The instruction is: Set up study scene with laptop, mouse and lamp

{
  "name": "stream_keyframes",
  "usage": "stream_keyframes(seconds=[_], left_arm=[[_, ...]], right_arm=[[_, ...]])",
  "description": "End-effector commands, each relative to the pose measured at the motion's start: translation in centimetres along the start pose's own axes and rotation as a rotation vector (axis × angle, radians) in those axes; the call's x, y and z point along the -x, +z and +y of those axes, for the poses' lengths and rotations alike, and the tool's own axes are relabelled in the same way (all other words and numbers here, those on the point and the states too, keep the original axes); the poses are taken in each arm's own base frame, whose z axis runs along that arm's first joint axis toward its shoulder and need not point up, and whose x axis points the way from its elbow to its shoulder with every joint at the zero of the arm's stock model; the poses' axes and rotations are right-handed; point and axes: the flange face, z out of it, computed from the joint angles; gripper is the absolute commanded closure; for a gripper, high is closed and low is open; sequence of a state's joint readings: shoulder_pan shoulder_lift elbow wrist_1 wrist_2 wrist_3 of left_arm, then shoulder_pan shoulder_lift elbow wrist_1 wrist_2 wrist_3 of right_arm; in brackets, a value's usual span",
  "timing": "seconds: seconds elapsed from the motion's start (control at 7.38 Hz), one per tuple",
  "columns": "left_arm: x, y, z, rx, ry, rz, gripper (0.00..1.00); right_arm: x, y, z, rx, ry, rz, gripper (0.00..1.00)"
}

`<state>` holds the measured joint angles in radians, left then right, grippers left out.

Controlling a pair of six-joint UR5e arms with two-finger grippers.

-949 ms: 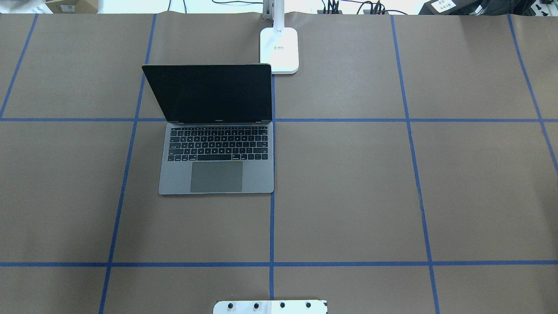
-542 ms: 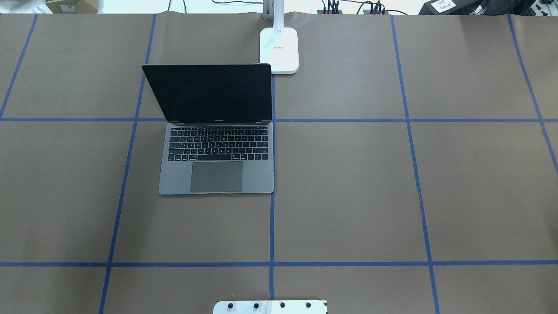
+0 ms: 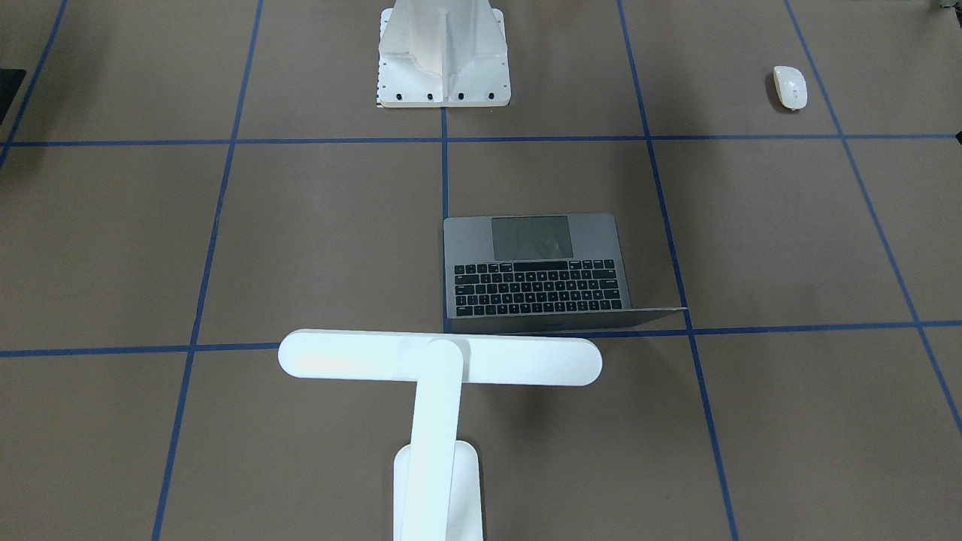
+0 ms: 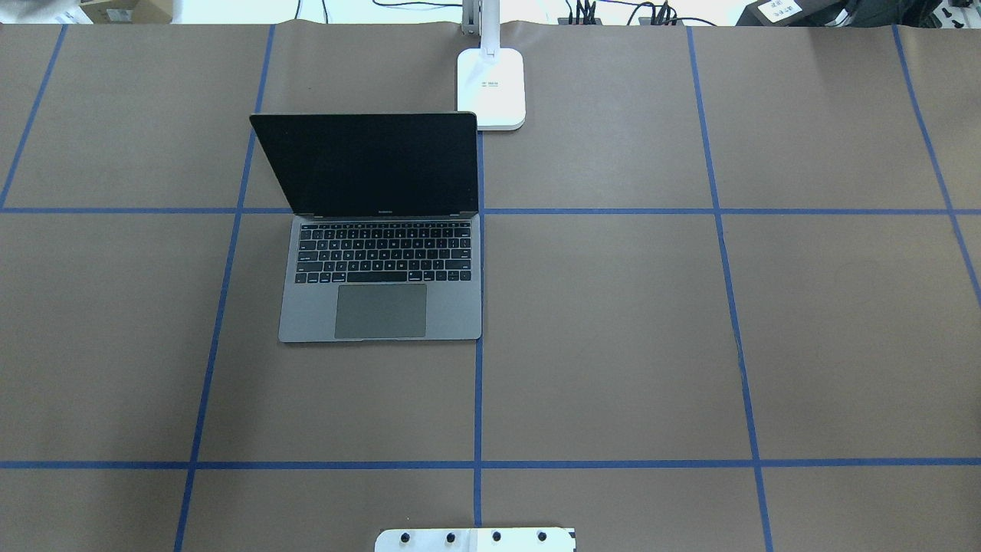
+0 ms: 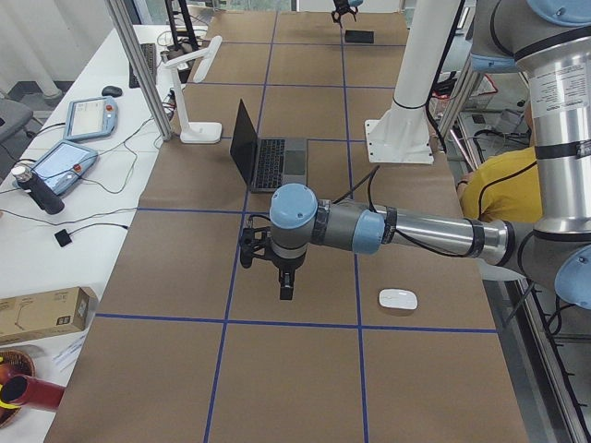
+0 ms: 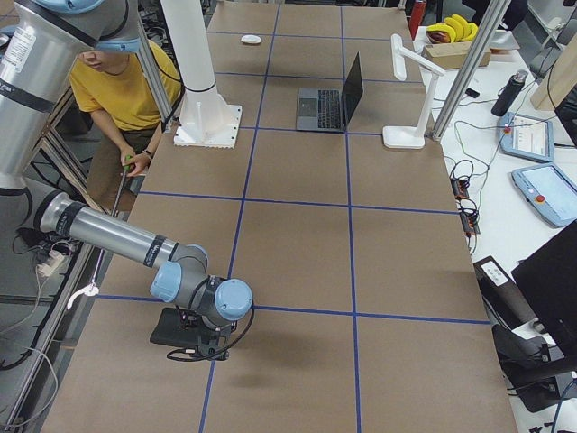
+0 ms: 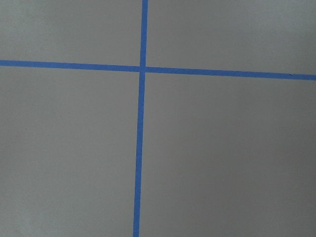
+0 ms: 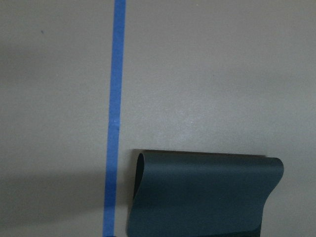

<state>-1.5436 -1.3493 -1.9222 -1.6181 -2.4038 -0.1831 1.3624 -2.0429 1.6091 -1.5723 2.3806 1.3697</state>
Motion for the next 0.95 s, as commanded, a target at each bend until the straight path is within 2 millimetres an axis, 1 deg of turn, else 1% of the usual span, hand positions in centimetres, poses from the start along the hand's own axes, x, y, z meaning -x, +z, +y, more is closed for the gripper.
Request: stream_keyframes(seconds=[0.0, 0.14, 0.27, 0.54, 0.68, 0.81], left_arm=[[0.1, -0.3, 0.0, -0.006, -0.002, 0.0, 0.0], [0.1, -0.3, 0.0, -0.007, 0.0, 0.0, 0.0], [0.1, -0.3, 0.1, -0.008, -0.001, 0.0, 0.0], [0.3, -0.4, 0.2, -0.009, -0.007, 0.0, 0.0], [0.3, -0.5, 0.2, -0.01, -0.008, 0.0, 0.0], [0.3, -0.5, 0.2, -0.01, -0.008, 0.0, 0.0]], right_arm=[[0.4, 1.5, -1.0, -0.008, 0.009, 0.041, 0.17], [1.1, 1.7, -1.3, -0.006, 0.015, 0.046, 0.17], [2.2, 1.5, -1.2, -0.007, 0.019, 0.041, 0.16], [2.6, 1.6, -1.3, -0.008, 0.019, 0.043, 0.17], [2.5, 1.8, -1.3, -0.011, 0.011, 0.051, 0.22], [2.5, 2.5, -1.3, -0.016, 0.001, 0.072, 0.26]])
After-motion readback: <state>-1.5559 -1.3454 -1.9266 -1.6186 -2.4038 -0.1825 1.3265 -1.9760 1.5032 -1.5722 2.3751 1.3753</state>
